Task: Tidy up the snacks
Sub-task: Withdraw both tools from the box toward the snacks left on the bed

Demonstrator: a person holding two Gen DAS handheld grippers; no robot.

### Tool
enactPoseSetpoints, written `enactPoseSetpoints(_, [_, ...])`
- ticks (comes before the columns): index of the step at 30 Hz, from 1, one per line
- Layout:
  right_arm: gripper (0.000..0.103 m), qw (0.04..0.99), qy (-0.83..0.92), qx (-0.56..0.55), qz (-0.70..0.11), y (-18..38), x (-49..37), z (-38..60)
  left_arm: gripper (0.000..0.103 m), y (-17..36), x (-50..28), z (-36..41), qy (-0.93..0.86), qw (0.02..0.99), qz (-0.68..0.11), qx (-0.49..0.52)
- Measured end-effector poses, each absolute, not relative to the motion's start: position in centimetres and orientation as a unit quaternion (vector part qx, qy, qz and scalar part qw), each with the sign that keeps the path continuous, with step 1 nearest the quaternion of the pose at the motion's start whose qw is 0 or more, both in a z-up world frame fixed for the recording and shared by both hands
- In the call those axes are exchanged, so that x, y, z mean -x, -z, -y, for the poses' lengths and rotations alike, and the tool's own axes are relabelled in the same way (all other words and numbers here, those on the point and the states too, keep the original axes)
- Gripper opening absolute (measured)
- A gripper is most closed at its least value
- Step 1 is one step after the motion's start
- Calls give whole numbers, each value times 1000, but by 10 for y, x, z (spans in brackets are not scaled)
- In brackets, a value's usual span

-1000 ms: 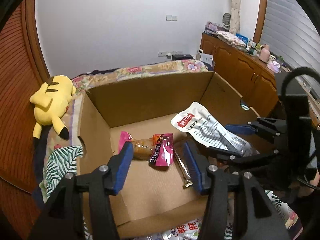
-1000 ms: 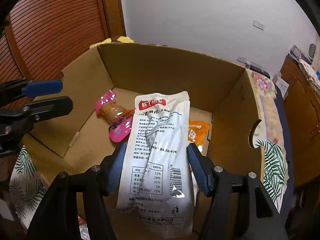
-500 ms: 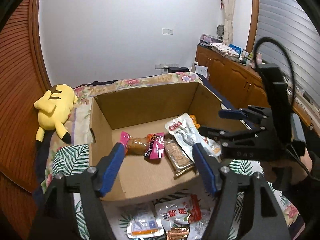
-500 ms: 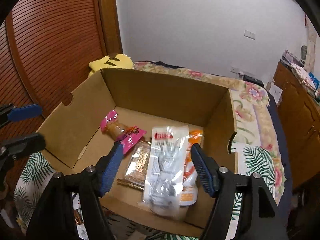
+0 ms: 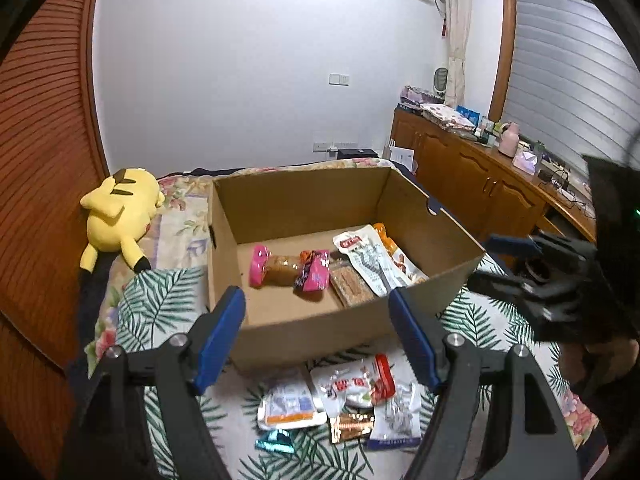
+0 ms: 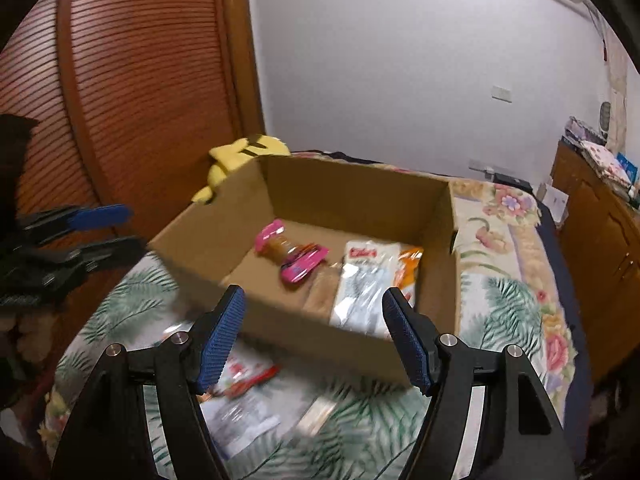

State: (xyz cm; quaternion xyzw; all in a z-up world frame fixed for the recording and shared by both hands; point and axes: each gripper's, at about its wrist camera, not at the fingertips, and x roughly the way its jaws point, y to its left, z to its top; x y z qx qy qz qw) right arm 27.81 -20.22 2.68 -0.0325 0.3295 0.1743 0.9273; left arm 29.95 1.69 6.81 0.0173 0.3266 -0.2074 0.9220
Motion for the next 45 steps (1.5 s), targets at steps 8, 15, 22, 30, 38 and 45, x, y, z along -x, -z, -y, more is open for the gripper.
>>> enactPoseSetpoints(8, [73, 914, -192, 12, -359, 22, -233, 185, 75, -33, -270, -34, 204, 924, -324, -12])
enactPoseSetpoints(15, [72, 899, -186, 5, -397, 70, -229, 166, 75, 2, -257, -51, 197, 920, -339, 4])
enactPoseSetpoints(22, [72, 894, -169, -13, -415, 95, -242, 157, 75, 24, -253, -63, 185, 914, -362, 3])
enactPoseSetpoints(30, [72, 894, -141, -14, -425, 107, -258, 149, 75, 39, -256, -68, 170, 907, -385, -20])
enactPoseSetpoints(38, [72, 892, -119, 6, -436, 116, -265, 139, 75, 48, -252, -63, 178, 903, -388, -40])
enactPoseSetpoints(45, [73, 887, -120, 10, -445, 119, -259, 141, 75, 43, -250, -62, 184, 905, -383, -29])
